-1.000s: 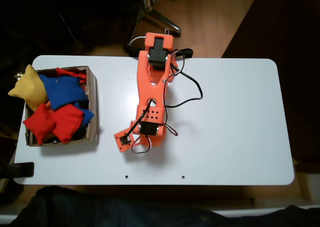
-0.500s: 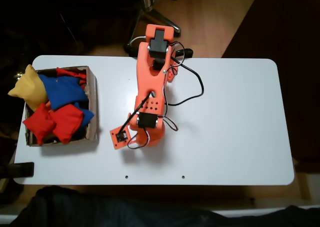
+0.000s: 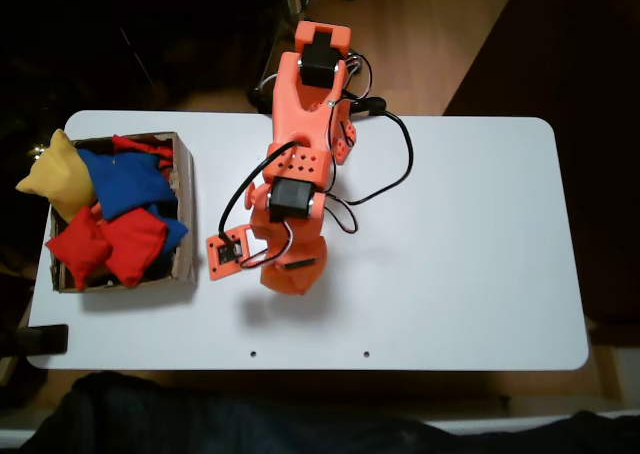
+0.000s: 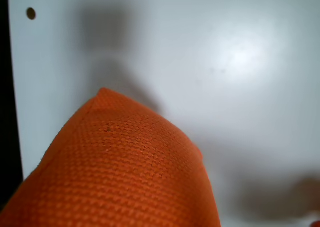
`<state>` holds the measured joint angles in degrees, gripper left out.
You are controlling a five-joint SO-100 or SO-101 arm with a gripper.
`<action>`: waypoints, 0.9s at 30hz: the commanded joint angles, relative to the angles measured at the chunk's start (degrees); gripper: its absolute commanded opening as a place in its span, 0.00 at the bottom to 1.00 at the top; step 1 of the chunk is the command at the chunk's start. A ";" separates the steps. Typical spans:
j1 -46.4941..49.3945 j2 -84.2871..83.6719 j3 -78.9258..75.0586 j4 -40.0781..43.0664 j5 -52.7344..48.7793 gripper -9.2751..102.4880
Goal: Grasp a bag and put it in the box.
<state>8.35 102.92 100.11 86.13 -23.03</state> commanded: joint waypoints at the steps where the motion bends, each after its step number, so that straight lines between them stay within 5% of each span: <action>1: 0.44 6.42 -5.54 1.41 0.53 0.25; 27: 7.47 18.54 -33.49 18.98 0.18 0.25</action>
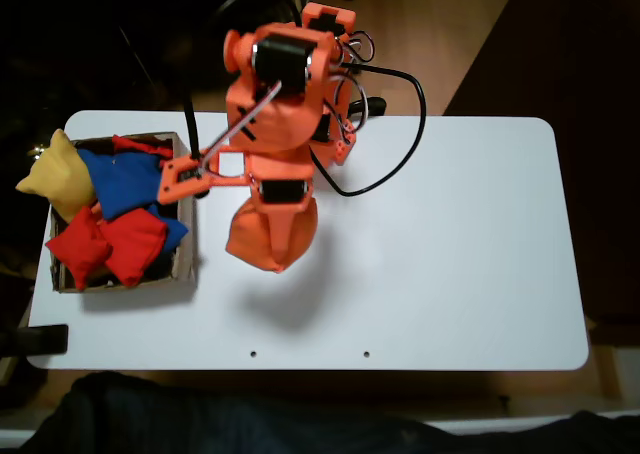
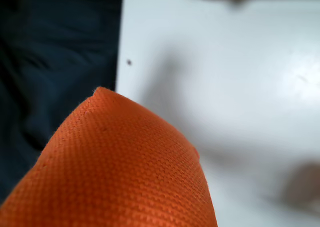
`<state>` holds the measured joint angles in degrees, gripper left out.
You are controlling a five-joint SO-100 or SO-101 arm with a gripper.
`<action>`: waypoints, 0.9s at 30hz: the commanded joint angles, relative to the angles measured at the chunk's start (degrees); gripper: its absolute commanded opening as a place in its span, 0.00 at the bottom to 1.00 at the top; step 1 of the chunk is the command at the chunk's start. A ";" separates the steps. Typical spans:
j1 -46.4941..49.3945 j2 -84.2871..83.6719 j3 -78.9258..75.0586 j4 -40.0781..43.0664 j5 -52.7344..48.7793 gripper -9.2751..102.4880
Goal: Grasp a bag and put it in the box.
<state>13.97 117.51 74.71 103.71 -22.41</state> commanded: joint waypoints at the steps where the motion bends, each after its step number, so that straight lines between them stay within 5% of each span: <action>1: 2.72 3.96 -10.02 1.93 -0.44 0.25; 27: 30.15 -2.37 -34.98 2.02 -2.02 0.25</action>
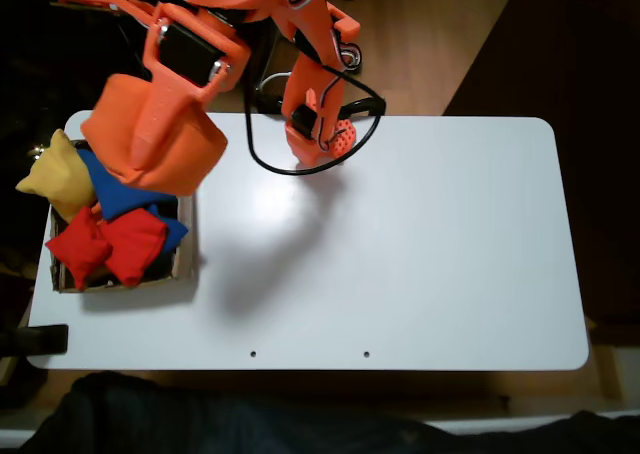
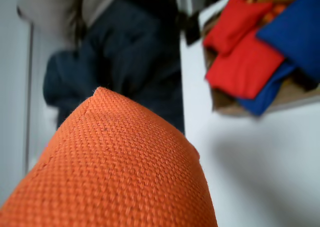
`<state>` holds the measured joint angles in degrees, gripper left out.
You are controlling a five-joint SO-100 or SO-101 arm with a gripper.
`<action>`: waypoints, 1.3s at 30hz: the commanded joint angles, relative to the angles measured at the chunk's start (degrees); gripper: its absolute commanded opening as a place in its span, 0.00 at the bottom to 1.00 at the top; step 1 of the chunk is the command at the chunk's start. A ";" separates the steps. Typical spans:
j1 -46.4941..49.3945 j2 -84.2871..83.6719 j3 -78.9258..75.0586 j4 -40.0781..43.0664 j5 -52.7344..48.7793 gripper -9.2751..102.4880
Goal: Grasp a bag and put it in the box.
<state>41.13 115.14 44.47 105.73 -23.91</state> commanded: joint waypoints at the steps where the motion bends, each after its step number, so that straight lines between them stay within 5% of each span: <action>1: 4.13 -0.53 -5.27 -0.26 -0.53 0.25; 15: 17.93 -11.43 -5.89 -8.70 -0.70 0.25; 39: 27.95 -30.15 -1.67 -19.42 -6.33 0.25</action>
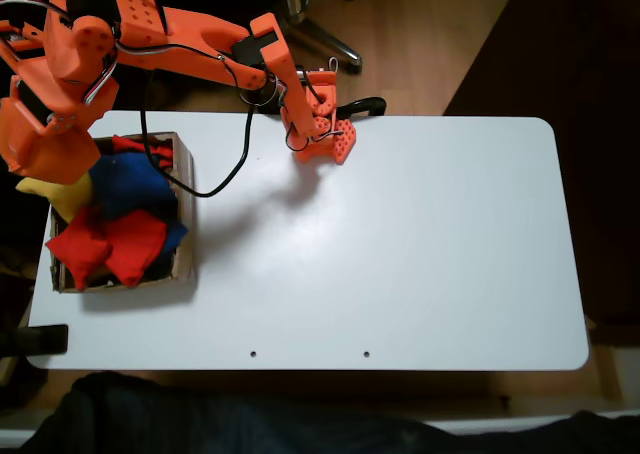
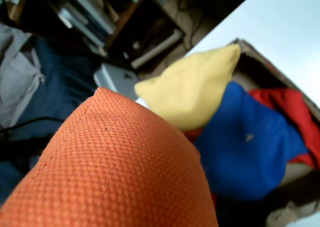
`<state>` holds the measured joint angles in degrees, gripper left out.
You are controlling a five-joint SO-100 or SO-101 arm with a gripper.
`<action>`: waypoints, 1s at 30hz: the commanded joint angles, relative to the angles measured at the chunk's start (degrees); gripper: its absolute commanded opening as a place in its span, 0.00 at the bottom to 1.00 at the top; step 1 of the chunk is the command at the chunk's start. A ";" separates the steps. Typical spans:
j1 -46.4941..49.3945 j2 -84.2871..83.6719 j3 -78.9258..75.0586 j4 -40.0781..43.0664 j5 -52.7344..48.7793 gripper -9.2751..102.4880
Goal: Grasp a bag and put it in the box.
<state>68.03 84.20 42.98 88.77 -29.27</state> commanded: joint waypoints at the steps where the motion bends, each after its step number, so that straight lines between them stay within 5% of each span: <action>1: 1.32 0.26 0.62 -2.81 -1.49 0.25; 30: 1.76 10.72 39.02 -17.58 -13.27 0.25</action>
<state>70.49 89.30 79.54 72.25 -41.84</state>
